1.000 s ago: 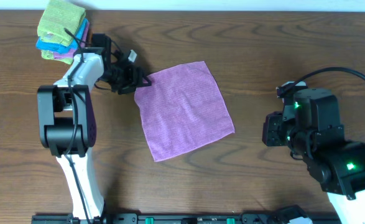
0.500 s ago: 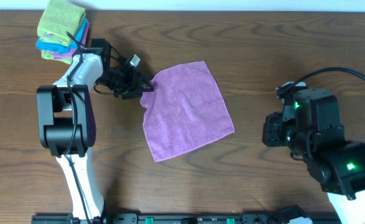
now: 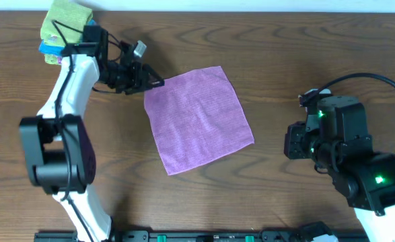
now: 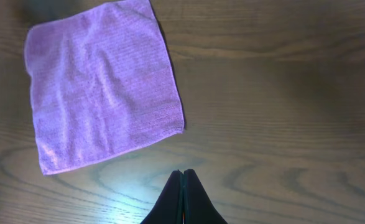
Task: Fold the cloth
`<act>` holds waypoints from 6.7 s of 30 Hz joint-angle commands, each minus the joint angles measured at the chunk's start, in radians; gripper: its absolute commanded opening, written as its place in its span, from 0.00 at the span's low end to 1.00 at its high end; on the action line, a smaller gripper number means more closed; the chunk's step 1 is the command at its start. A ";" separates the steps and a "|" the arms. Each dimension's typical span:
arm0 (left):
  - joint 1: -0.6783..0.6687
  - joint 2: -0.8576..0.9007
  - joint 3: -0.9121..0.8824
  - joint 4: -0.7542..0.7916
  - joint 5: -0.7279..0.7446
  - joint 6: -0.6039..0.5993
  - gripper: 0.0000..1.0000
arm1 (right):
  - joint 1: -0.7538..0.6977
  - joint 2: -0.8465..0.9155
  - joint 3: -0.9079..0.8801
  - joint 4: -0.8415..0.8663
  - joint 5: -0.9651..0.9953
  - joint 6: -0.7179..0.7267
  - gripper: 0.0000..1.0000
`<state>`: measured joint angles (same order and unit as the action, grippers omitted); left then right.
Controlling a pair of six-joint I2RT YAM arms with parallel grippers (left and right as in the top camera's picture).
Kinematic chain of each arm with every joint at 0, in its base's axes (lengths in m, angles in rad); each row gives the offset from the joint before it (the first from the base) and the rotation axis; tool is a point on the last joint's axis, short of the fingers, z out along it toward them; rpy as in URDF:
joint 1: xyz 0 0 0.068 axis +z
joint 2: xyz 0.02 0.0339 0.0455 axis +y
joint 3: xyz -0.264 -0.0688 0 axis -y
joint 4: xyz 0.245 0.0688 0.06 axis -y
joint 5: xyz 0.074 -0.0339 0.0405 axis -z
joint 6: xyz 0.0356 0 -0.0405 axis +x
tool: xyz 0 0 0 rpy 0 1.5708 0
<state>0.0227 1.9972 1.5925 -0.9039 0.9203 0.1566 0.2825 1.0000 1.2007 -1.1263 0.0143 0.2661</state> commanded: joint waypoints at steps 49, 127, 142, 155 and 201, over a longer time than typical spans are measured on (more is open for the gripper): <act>-0.057 0.286 -0.006 0.266 -0.191 -0.021 0.80 | -0.007 -0.006 0.002 -0.021 -0.050 -0.012 0.02; -0.331 -0.066 -0.151 0.002 -0.829 -0.547 0.06 | -0.053 0.654 -0.032 0.320 -0.255 -0.246 0.02; -0.329 -0.064 -0.304 0.105 -0.960 -0.685 0.06 | 0.000 0.824 -0.098 0.383 -0.254 -0.245 0.01; -0.329 -0.021 -0.308 0.185 -1.081 -0.689 0.06 | 0.031 0.824 -0.104 0.386 -0.254 -0.245 0.02; -0.281 0.044 -0.309 0.643 -1.014 -0.492 0.06 | 0.380 0.825 -0.332 0.463 -0.229 0.240 0.02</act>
<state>-0.2806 2.0247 1.2888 -0.2592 -0.1036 -0.3595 0.6231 1.7599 0.9333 -0.6292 -0.2100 0.4248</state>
